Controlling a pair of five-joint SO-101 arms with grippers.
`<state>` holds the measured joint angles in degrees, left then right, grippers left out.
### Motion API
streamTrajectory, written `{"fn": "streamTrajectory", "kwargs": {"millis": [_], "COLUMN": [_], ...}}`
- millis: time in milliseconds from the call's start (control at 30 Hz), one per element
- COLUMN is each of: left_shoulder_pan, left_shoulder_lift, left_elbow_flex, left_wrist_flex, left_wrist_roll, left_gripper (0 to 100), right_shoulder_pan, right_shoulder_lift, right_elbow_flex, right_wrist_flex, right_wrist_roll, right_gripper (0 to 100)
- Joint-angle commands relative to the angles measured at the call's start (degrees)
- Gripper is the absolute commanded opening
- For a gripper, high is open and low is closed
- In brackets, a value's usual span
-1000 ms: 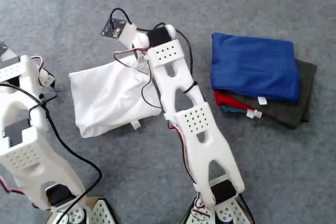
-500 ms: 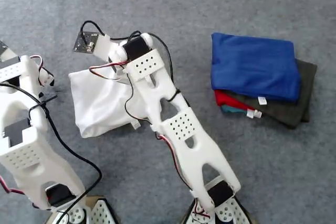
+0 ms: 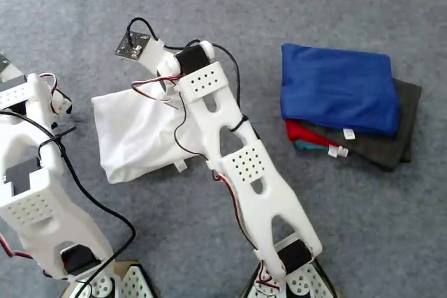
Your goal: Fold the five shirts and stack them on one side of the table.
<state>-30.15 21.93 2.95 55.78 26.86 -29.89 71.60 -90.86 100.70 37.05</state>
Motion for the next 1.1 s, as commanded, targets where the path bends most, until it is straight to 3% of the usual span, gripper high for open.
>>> {"fn": "streamTrajectory", "kwargs": {"millis": [0, 500, 633, 900, 1067], "left_shoulder_pan": [-0.6, -0.7, -0.7, -0.5, 1.3], "left_shoulder_lift": [-0.8, -0.8, -0.8, -0.9, -3.0], "left_elbow_flex": [-0.6, -0.2, -0.2, 0.0, -6.5], "left_wrist_flex": [-0.7, -2.5, -2.4, -2.1, 6.9], "left_wrist_roll": [0.4, 0.3, 0.3, 0.3, -4.6], "left_gripper": [16, 17, 17, 16, 16], "right_shoulder_pan": [0.3, 2.6, 6.1, 9.0, 2.5], "right_shoulder_lift": [-5.7, -34.7, -38.3, -42.9, -42.9], "right_elbow_flex": [5.1, 57.5, 67.7, 63.1, 54.5], "right_wrist_flex": [0.6, 0.2, -1.4, -4.3, -1.3], "right_wrist_roll": [-0.6, -0.2, -0.1, -0.1, -0.8], "right_gripper": [1.5, 1.5, 1.5, 1.5, 1.5]}}
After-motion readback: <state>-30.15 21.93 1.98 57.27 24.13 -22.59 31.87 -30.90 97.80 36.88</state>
